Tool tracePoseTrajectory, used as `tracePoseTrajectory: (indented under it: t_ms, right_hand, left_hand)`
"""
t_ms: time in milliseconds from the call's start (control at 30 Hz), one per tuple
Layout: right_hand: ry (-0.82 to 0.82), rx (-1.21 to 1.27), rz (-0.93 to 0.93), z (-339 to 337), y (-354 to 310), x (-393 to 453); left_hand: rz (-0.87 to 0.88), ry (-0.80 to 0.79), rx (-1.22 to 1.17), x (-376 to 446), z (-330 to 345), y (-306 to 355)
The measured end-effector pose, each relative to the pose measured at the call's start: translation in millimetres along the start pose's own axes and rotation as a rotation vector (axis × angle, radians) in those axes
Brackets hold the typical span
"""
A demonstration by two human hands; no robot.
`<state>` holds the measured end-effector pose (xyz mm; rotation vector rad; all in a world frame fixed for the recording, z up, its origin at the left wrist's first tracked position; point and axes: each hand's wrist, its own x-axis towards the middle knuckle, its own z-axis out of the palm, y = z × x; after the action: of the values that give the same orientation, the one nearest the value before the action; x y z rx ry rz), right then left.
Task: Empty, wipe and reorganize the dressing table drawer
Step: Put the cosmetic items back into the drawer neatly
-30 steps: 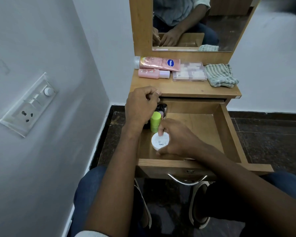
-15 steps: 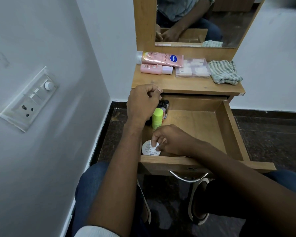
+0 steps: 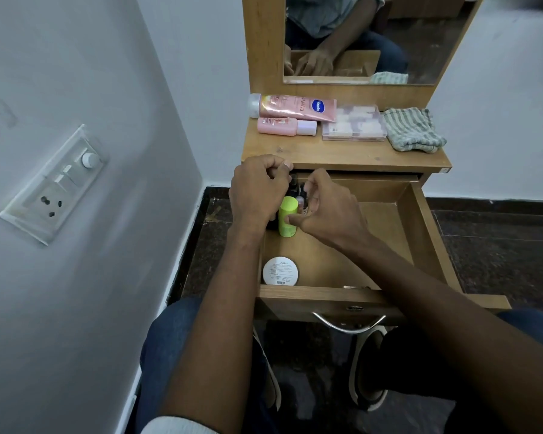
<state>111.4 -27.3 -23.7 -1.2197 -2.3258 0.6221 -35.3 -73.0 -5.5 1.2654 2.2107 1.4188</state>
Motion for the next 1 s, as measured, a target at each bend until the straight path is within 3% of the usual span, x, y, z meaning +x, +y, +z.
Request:
tracePoseTrajectory:
  t_ms: [167,300,500,633,1000]
  right_hand:
    - [-0.043,-0.032,-0.148,5,-5,-1]
    - [-0.011,0.011,-0.154,0,-1,-4]
    - [-0.025,0.224,0.026,-39,23,-8]
    - [0.011,0.147,0.122,-48,41,1]
    - [0.17,0.098,0.132,-11,27,20]
  left_hand:
    - [0.022,0.002,0.018,0,1,2]
    - [0.012,0.006,0.005,-1,0,1]
    - [0.019,-0.006,0.034,-1,1,2]
    - [0.038,-0.018,0.073,-2,3,4]
    - [0.05,-0.017,0.079,-3,4,5]
